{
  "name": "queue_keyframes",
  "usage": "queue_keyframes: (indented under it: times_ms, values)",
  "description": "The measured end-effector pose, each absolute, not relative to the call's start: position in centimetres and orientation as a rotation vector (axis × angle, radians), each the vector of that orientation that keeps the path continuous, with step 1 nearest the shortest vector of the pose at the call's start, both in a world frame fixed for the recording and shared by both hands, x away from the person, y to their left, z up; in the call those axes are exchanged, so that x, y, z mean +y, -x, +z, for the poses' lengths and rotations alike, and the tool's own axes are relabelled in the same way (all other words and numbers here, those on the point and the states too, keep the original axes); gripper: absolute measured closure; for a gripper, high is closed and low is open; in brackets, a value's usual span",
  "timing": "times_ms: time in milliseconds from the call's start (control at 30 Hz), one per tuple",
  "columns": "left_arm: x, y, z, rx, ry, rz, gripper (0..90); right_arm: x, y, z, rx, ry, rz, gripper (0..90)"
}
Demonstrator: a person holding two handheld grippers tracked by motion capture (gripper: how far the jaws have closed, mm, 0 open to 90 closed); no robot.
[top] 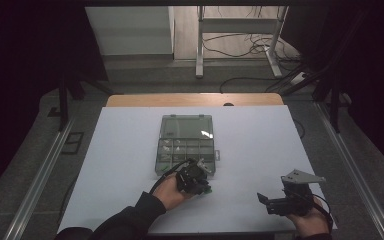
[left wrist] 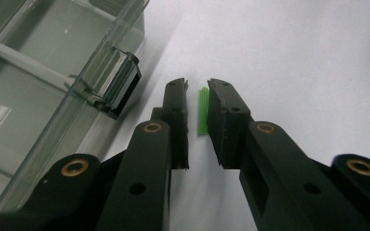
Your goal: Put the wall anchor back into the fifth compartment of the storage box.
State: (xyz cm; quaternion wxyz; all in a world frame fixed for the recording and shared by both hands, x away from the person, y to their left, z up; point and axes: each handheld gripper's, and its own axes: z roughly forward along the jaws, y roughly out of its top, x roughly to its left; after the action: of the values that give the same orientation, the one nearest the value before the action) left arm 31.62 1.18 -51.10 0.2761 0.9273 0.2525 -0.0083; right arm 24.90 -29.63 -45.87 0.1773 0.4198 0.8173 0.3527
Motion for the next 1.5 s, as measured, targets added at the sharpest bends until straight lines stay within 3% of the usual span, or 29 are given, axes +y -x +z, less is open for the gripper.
queue_keyframes:
  times_ms: [333,700,1500]
  values:
    - [1.2,-31.7,-51.2,0.682,-2.487,-0.061,78.7,-29.6,-24.9,-45.9,2.314,-1.187,0.996,0.0]
    - [1.0,-31.5,-51.4,0.687,-2.523,0.004,81.6,-29.6,-24.9,-45.9,2.319,-1.184,0.992,0.0]
    - [2.2,-31.2,-49.8,0.647,-2.507,0.014,84.1,-29.7,-24.9,-45.8,2.295,-1.199,0.999,0.0]
